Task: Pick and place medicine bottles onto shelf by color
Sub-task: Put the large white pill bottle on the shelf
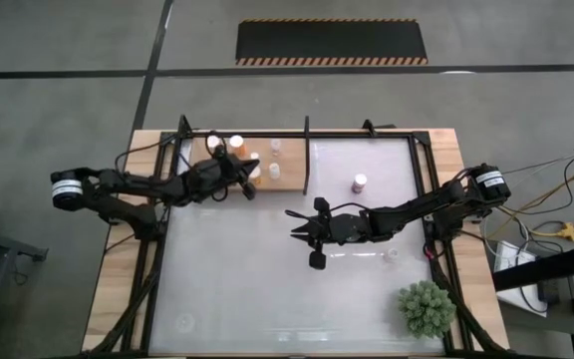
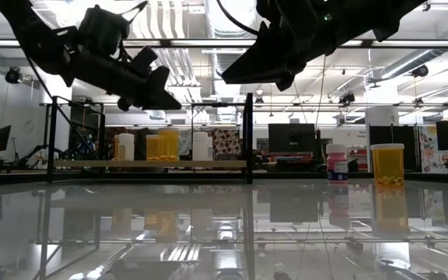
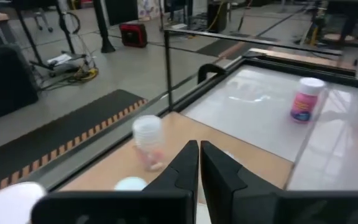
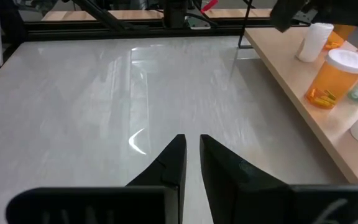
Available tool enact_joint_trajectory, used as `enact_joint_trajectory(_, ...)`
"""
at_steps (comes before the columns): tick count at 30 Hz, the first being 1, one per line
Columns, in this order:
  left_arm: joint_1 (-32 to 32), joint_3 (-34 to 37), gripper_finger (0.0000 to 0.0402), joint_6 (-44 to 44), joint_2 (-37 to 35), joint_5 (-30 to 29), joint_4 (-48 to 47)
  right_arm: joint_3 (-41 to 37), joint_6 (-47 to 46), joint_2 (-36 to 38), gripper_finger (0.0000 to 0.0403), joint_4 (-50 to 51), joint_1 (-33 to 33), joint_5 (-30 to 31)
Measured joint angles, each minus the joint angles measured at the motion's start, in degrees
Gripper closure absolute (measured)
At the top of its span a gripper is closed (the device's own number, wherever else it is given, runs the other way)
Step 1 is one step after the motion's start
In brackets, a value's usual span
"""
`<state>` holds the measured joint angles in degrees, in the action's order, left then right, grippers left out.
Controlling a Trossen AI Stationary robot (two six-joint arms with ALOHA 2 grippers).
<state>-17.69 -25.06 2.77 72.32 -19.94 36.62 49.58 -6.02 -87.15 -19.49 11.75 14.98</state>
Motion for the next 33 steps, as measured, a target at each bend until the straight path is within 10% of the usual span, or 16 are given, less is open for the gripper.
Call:
enact_joint_trajectory(10, 10.96, -0.7, 0.0402, -0.66, -14.13, 10.31, 0.48, 1.15, -4.33, 3.52, 0.0367, 7.85, -0.19, 0.08)
enact_joint_trajectory(22, 22.61, 2.21, 0.0402, -2.93, -25.67, 17.27, 0.24, 15.72, -34.65, 11.86, 0.036, 69.13, -13.35, 6.35)
enact_joint_trajectory(33, 22.8, 2.23, 0.0402, -3.55, -24.35, 17.24, 0.0, 14.6, -33.83, 9.25, 0.0209, 74.64, -26.32, 4.5)
